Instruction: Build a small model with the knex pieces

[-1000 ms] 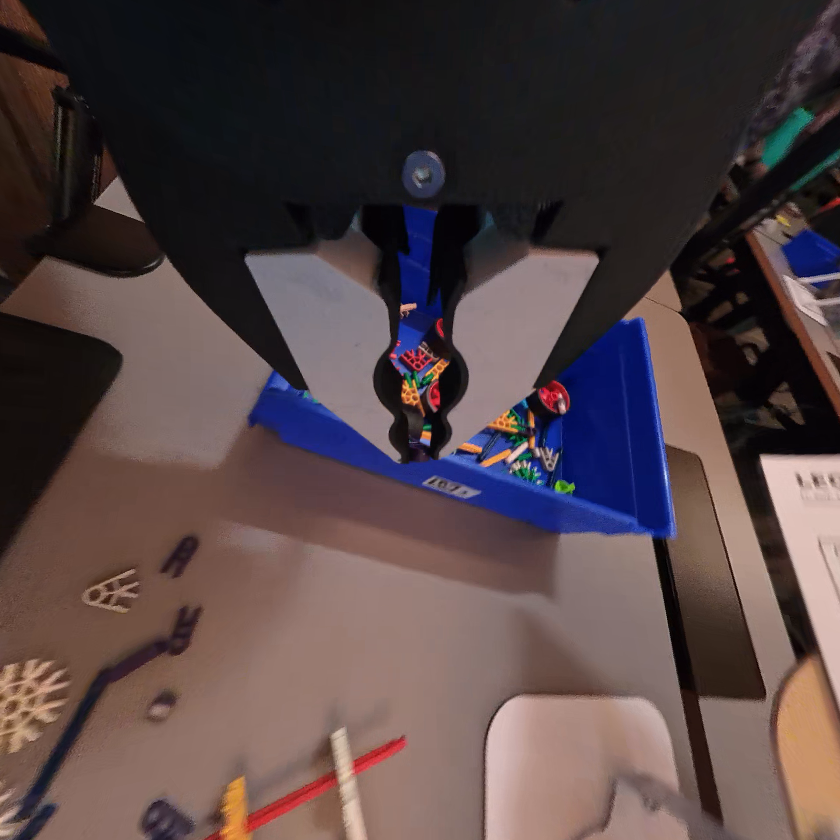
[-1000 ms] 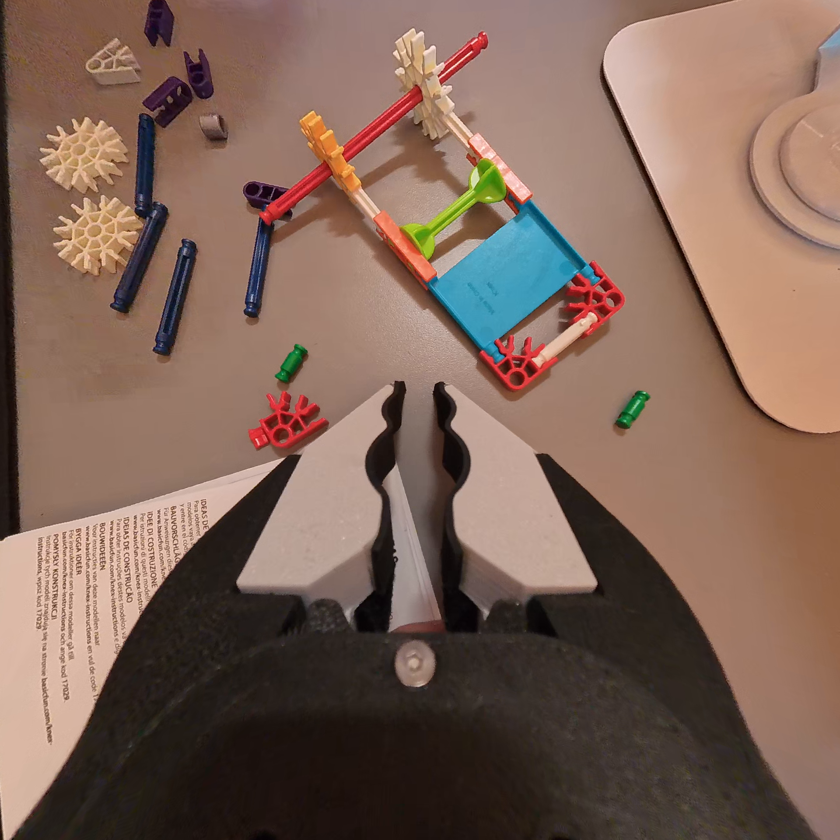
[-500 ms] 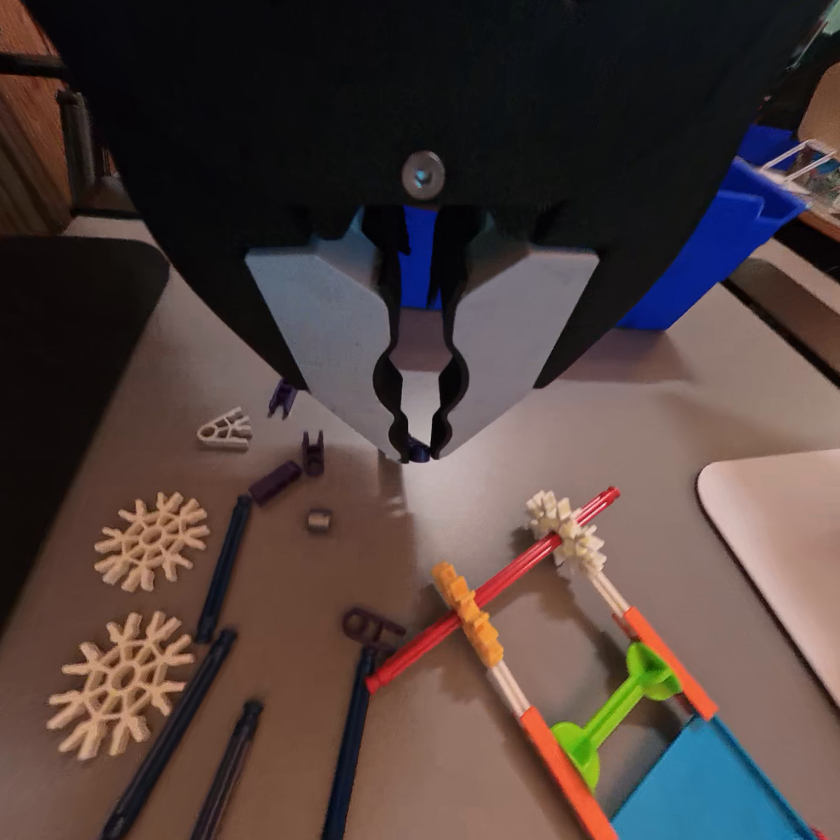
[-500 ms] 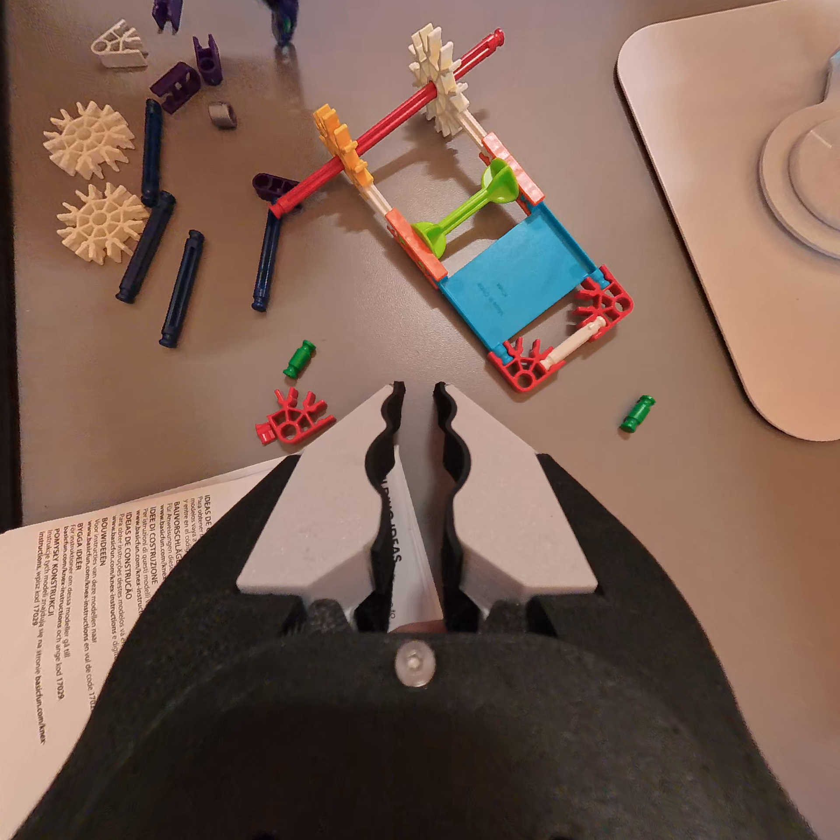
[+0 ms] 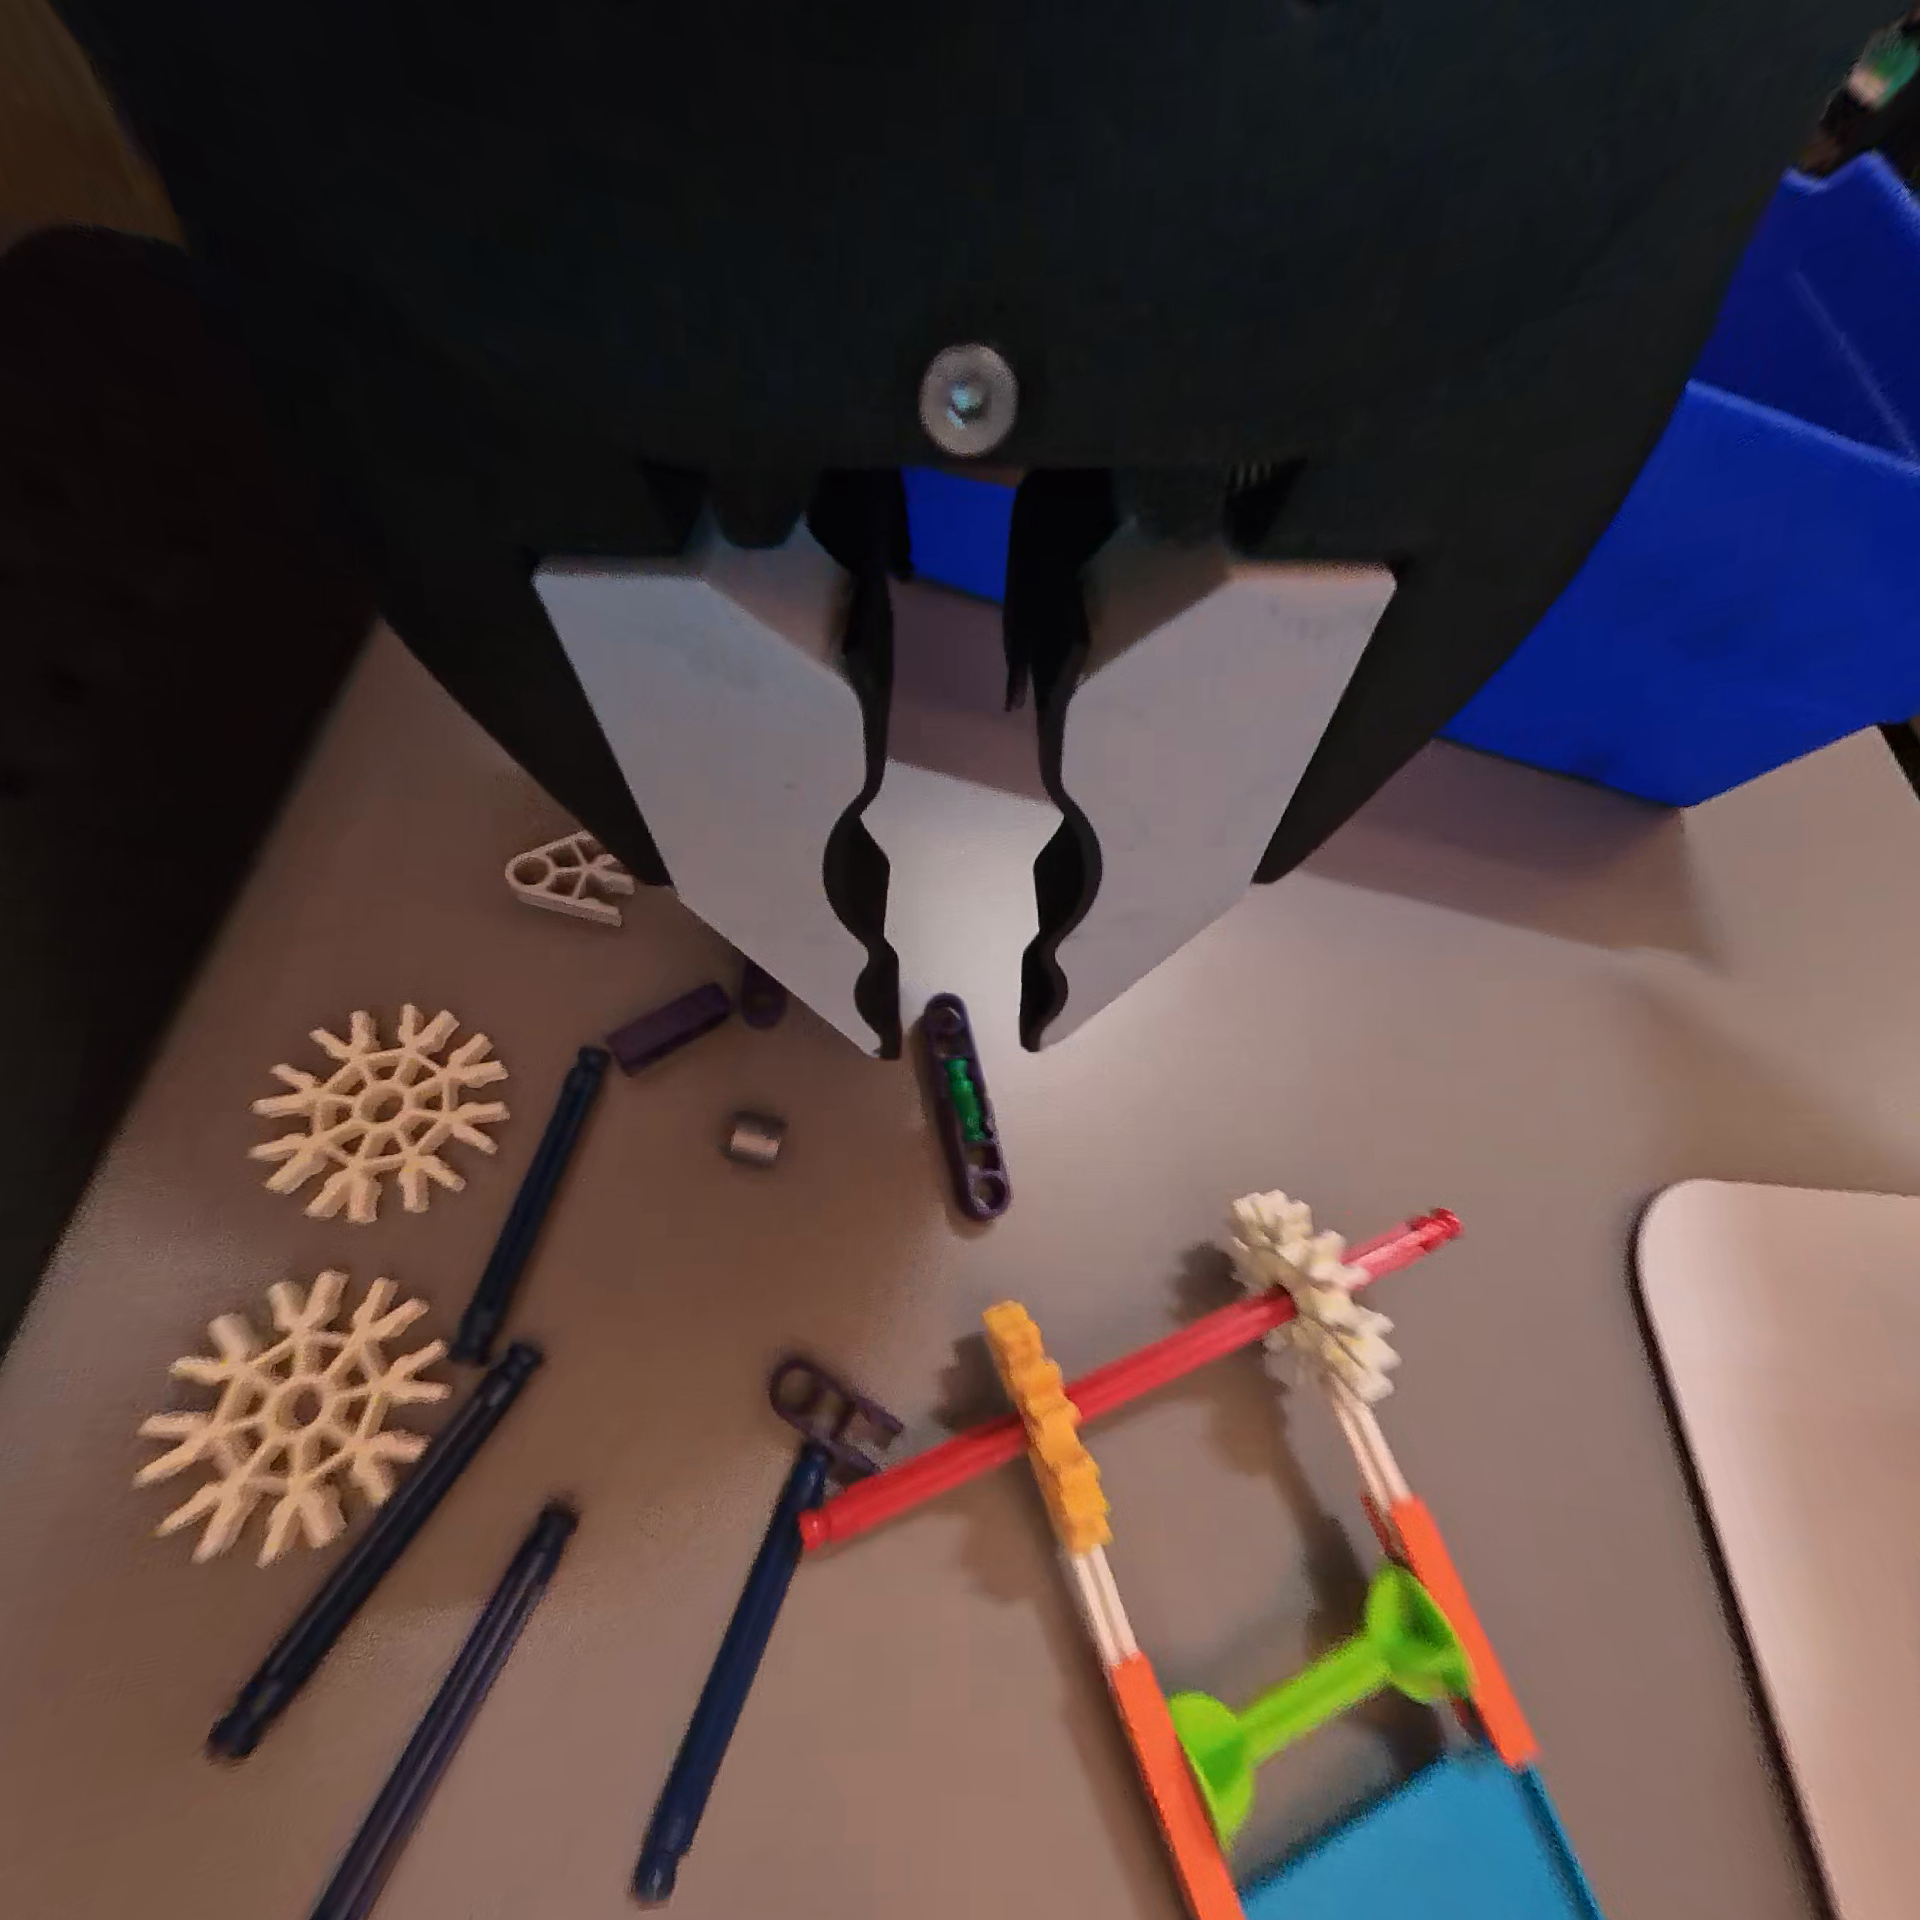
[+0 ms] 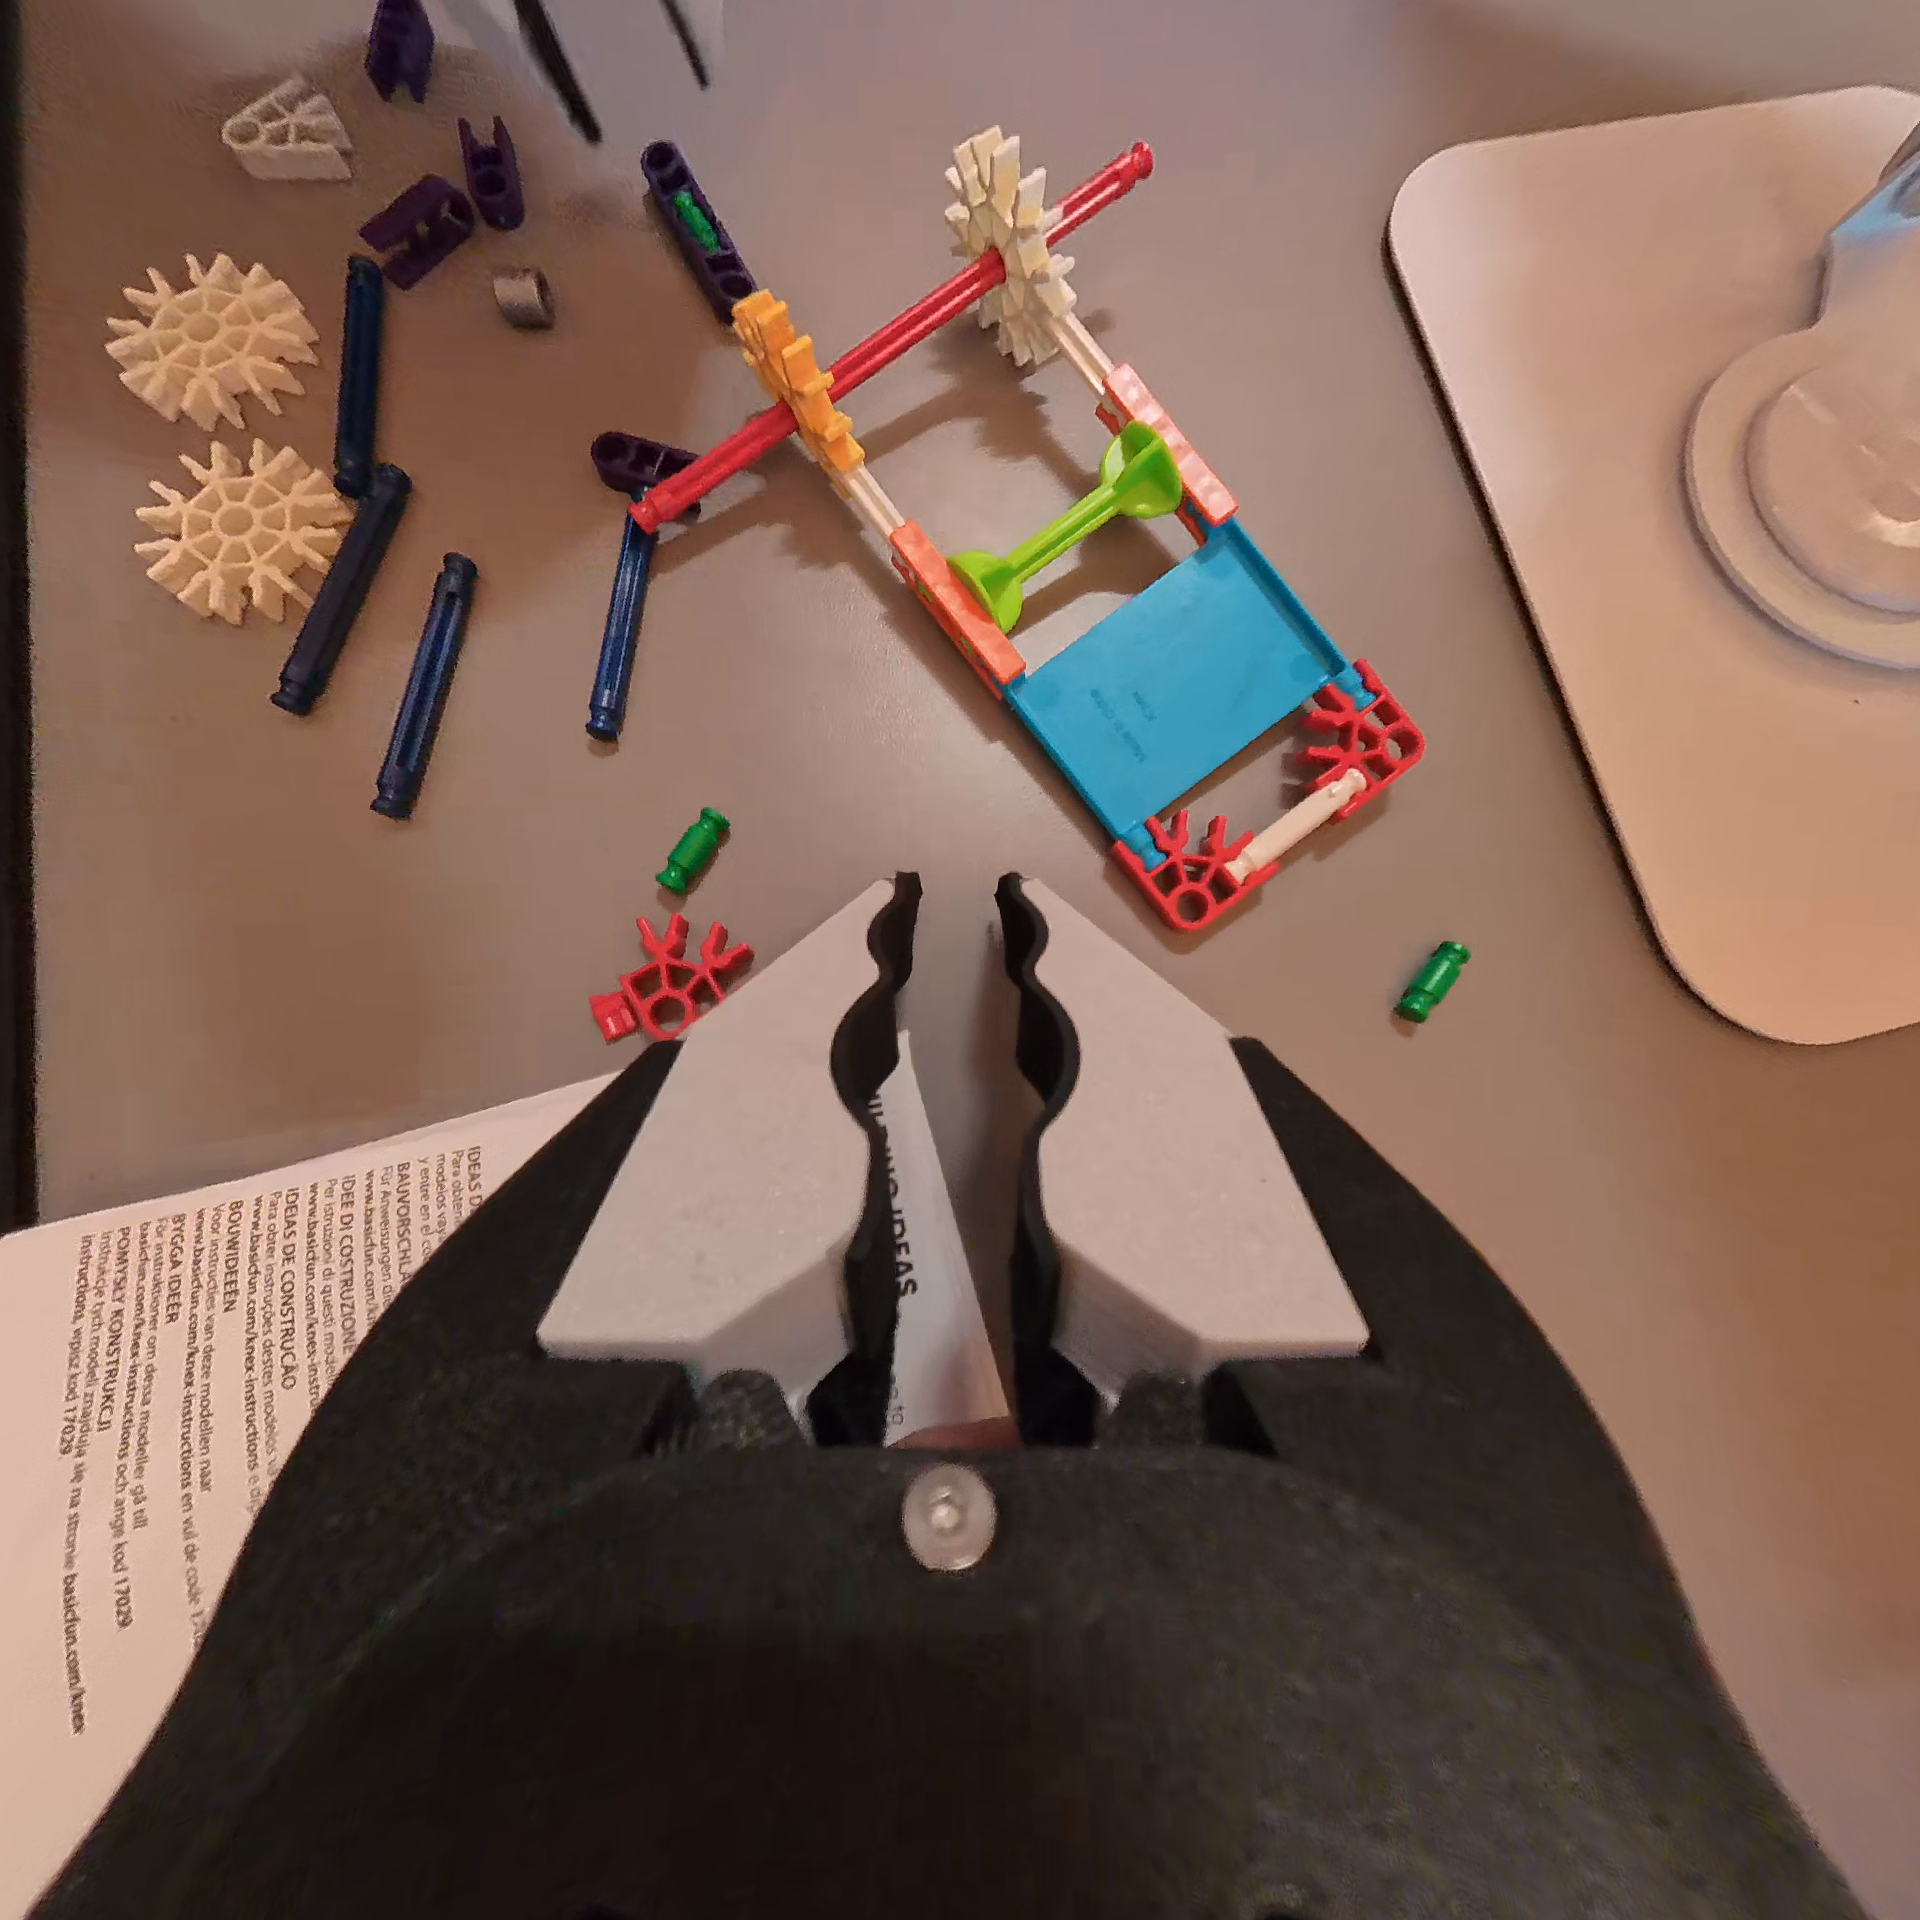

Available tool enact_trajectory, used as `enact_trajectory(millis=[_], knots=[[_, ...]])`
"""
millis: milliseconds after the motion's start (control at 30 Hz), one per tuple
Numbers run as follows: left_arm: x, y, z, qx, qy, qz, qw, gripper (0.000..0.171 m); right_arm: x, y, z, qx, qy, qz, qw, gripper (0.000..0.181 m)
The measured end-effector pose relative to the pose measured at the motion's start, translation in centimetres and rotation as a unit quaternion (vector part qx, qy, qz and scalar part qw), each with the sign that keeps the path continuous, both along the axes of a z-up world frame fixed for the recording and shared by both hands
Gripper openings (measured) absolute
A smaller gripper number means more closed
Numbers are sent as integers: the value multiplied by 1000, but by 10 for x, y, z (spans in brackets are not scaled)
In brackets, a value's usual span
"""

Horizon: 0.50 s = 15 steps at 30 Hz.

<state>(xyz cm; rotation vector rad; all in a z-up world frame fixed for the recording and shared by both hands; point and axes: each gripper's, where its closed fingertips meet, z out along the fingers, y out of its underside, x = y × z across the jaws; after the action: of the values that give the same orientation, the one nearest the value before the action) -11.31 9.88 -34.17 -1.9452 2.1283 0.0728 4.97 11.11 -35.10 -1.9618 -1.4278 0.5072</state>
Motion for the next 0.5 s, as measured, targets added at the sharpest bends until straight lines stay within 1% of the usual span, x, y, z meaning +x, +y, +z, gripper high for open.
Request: enact_trajectory(millis=[100, 133, 200, 300, 433, 500], knots=[[-11, 4, -17, 26, 17, 12, 999, 19, -2, 2, 5, 13, 4, -5, 1000, 14], [-9, 4, -18, 32, 6, 12, 999, 10, -2, 3, 6, 17, 6, -6, 1000, 14], [-6, 3, -18, 27, -13, 19, 999, 8, -5, 4, 12, 31, 10, -9, 999, 14], [-1, 6, -17, 47, -36, 14, 998, 8, -13, 1, 25, 45, 25, -6, 999, 16], [-4, 16, -8, 113, -46, 11, 992, 7, -35, -9, 48, 59, 61, 6, 996, 18], [-7, 20, 6, 167, -46, 7, 985, 8, -53, -17, 63, 51, 93, 13, 994, 21]])
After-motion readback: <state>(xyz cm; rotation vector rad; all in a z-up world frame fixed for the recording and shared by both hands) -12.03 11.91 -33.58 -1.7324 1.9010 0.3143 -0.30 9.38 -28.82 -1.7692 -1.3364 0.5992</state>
